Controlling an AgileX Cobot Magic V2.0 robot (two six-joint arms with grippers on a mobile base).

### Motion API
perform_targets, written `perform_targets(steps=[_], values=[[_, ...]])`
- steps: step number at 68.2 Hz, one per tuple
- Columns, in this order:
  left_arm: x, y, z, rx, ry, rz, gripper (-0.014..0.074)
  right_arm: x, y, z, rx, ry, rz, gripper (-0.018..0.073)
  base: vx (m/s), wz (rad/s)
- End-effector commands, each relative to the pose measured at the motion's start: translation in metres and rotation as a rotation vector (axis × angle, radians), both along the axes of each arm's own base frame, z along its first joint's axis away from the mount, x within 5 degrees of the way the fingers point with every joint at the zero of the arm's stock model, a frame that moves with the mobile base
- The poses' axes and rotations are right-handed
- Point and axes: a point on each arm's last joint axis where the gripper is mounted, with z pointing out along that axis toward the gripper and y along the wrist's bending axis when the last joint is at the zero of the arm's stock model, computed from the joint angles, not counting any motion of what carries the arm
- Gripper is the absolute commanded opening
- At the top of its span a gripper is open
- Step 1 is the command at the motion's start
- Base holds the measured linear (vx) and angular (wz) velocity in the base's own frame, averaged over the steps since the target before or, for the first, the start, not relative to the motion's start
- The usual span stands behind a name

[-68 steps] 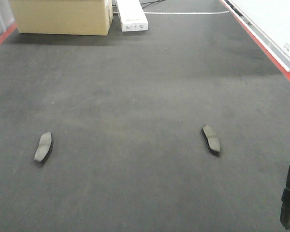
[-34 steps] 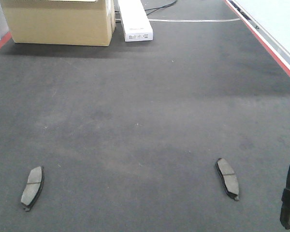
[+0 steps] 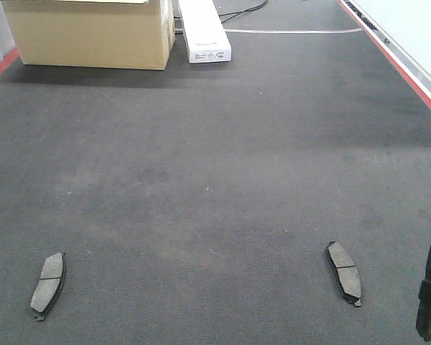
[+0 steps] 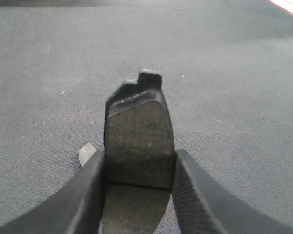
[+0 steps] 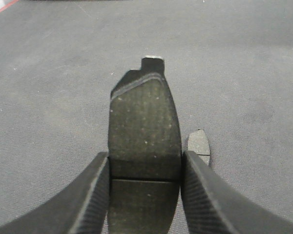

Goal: Move and align brake pads A on conveyor

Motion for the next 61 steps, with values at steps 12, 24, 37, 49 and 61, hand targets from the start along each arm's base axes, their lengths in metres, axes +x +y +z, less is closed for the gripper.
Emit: perform_targets(steps=[12,24,37,49,61], values=[[0.002,-0.002,0.016,-0.042,-0.1,-0.01,-0.0006,0.002,0.002,0.018,0.025,-0.117,0.018,-0.0004,0.0,0.0],[0.002,-0.002,0.016,-0.042,-0.1,-0.01,-0.0006,0.002,0.002,0.018,0.025,-0.117,0.018,-0.0004,0.0,0.0],[0.002,-0.002,0.016,-0.042,-0.1,-0.01,-0.0006,0.002,0.002,0.018,0.025,-0.117,0.018,-0.0004,0.0,0.0],[0.003,-0.003,0.016,-0.082,-0.079,-0.005,-0.0006,0.002,0.002,0.018,0.025,-0.117,0.018,-0.0004,0.0,0.0],[0.03,-0.015,0.031,-0.079,0.043,0.014,-0.0003,0.002,0.002,0.018,0.025,-0.117,0.018,-0.0004,0.0,0.0]])
